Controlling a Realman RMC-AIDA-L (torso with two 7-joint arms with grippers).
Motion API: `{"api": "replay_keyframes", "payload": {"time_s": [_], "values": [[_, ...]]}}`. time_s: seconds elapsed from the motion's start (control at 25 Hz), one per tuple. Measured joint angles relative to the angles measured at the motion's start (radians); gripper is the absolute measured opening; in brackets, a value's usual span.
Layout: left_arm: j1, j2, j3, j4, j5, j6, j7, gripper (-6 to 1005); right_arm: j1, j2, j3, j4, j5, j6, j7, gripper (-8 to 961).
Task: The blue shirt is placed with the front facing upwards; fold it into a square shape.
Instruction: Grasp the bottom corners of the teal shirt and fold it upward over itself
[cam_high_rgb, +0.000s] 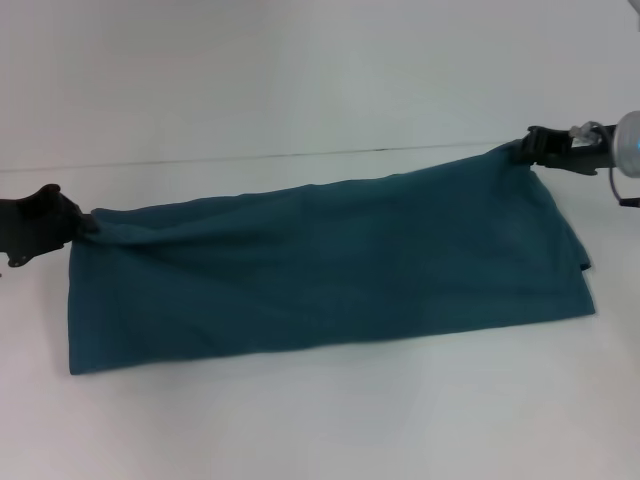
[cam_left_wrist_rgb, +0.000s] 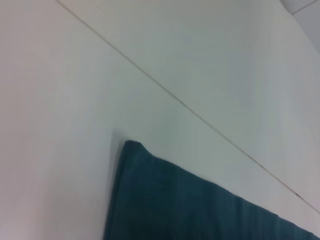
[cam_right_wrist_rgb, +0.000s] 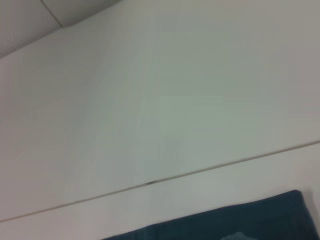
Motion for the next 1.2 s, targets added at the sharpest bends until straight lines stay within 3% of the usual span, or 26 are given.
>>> {"api": "replay_keyframes", "payload": {"time_s": [0.28,1.2], "values": [[-0.019,-0.008,0.036,-0.002,0.001,-0.04,0.002,42,0.011,0.0,-0.021,0.032,-0.001,0.038,0.0,60],[-0.056,-0.004,0.066,-0.051,-0.004,-0.198,-0.008,43,0.028,-0.012,-0.033,0.075,-0.001,0.145,0.019,60]]}}
